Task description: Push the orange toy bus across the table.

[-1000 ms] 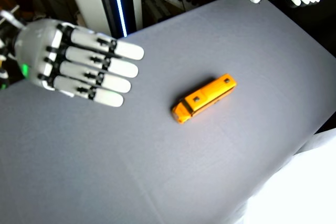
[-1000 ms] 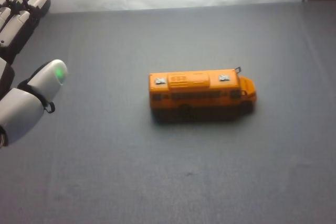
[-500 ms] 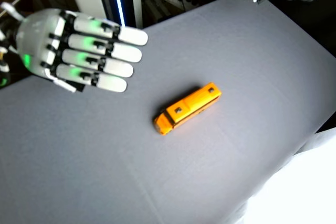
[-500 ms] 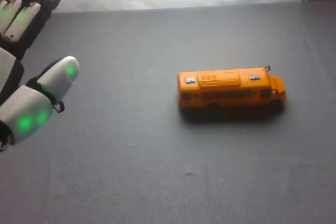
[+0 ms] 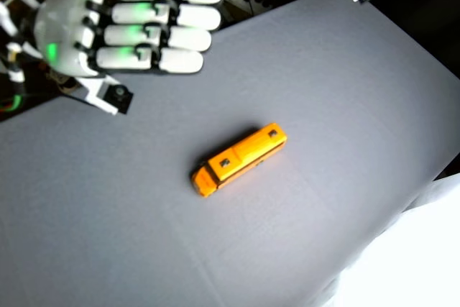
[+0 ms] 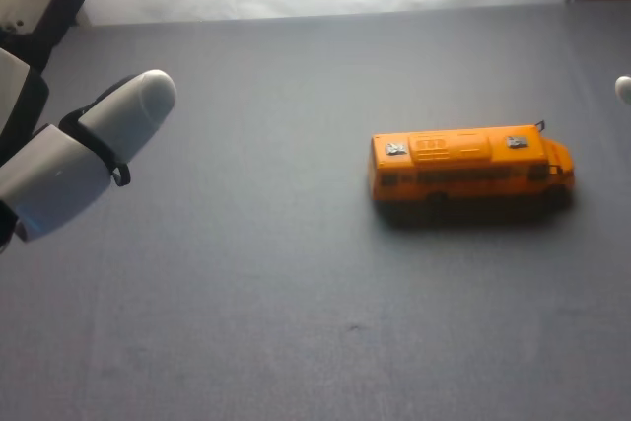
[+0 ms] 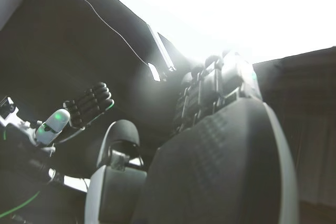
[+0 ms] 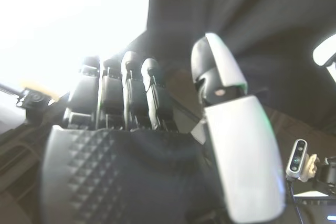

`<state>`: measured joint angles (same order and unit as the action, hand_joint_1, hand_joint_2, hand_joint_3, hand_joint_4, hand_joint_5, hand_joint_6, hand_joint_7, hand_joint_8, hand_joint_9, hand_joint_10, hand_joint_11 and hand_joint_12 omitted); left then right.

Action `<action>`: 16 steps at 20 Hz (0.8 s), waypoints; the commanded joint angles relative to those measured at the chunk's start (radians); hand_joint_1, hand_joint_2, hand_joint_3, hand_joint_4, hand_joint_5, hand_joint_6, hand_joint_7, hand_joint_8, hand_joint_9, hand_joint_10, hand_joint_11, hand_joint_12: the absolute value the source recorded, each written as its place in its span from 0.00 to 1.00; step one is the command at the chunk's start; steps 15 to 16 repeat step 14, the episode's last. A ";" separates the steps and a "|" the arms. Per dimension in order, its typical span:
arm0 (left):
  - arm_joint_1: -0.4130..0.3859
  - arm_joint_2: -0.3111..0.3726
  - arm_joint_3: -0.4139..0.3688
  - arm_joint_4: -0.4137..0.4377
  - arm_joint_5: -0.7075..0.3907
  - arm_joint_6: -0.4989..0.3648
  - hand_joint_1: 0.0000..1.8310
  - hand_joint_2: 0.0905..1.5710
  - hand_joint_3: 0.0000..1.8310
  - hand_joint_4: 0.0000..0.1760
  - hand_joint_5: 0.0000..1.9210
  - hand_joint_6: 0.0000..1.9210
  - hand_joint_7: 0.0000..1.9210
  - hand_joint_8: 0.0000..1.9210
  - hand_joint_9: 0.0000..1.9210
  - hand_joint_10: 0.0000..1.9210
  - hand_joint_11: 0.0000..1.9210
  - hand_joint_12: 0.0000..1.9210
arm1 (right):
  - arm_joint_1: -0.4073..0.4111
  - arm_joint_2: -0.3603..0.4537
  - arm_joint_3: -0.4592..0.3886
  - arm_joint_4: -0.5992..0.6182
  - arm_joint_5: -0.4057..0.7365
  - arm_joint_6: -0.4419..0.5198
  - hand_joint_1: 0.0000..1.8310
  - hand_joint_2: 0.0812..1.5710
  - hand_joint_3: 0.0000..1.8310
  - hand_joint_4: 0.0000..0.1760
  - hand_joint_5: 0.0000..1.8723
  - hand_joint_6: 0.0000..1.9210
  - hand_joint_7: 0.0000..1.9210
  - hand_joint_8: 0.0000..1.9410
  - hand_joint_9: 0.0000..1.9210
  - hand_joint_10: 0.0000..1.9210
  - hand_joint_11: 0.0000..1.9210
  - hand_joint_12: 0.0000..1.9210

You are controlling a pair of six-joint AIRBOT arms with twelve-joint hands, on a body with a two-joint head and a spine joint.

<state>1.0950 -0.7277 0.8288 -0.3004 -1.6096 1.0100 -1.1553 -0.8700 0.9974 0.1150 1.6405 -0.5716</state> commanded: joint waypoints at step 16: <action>-0.077 0.030 -0.014 0.062 -0.126 0.022 0.01 0.92 0.00 0.00 0.18 0.01 0.21 0.03 0.21 0.00 0.05 0.36 | 0.041 0.020 -0.010 -0.021 0.124 -0.013 0.60 0.80 0.00 0.00 0.18 0.01 0.13 0.00 0.16 0.00 0.15 0.05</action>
